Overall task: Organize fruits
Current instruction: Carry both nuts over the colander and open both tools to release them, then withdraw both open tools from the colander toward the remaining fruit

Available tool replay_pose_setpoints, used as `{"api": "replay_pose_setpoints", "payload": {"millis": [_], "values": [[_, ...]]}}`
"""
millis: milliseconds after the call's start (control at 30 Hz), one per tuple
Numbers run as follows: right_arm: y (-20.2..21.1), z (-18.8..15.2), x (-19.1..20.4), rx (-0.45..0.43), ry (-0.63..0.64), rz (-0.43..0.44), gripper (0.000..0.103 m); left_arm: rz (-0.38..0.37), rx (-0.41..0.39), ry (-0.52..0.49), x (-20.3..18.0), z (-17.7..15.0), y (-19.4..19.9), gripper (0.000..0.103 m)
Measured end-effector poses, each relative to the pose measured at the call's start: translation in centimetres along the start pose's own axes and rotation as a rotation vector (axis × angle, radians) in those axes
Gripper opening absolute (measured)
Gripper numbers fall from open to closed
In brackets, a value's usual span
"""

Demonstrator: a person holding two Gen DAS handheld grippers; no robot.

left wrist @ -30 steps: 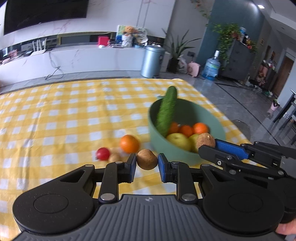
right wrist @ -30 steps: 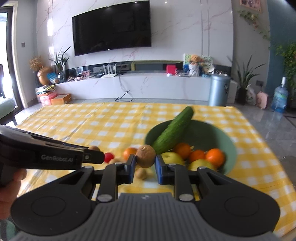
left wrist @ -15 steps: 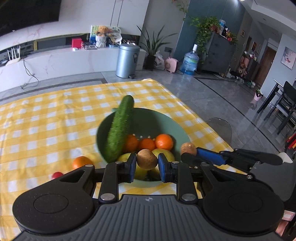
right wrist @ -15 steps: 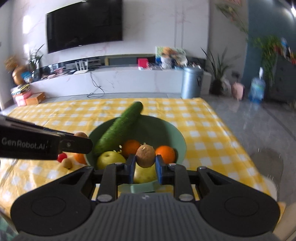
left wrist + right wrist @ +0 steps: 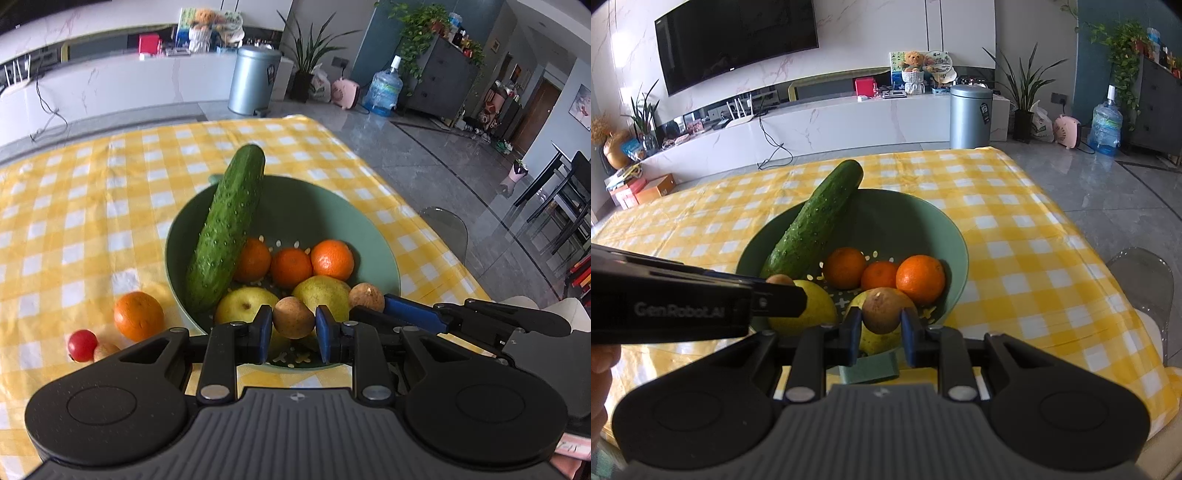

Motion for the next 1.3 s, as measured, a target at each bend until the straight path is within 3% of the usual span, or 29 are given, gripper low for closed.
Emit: {"api": "replay_pose_setpoints", "payload": {"millis": [500, 800, 967, 1100, 1300], "values": [[-0.1, -0.4, 1.2, 0.005, 0.066, 0.021, 0.019, 0.016, 0.036, 0.016, 0.4, -0.4, -1.2, 0.028], [0.1, -0.3, 1.3, 0.000, 0.057, 0.034, 0.021, 0.020, 0.027, 0.034, 0.3, -0.4, -1.0, 0.047], [0.4, -0.3, 0.9, -0.021, 0.033, 0.028, 0.038, 0.042, 0.007, 0.005, -0.1, -0.2, -0.1, 0.057], [0.8, -0.2, 0.6, -0.040, 0.018, 0.017, 0.063, 0.112, -0.022, -0.066, -0.8, -0.1, 1.1, 0.068], [1.8, -0.1, 0.4, -0.094, 0.009, 0.011, 0.073, 0.201, -0.058, -0.151, -1.2, -0.3, 3.4, 0.079]]}}
Point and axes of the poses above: each gripper's, at about its wrist camera, not at the fingertips, and y roughly against the way its jaws point, x to its left, z to its top, the point moved 6 cm from there along -y, roughly the way its jaws point, and after that the axes turned 15 degrees about -z, right-handed, at the moved point
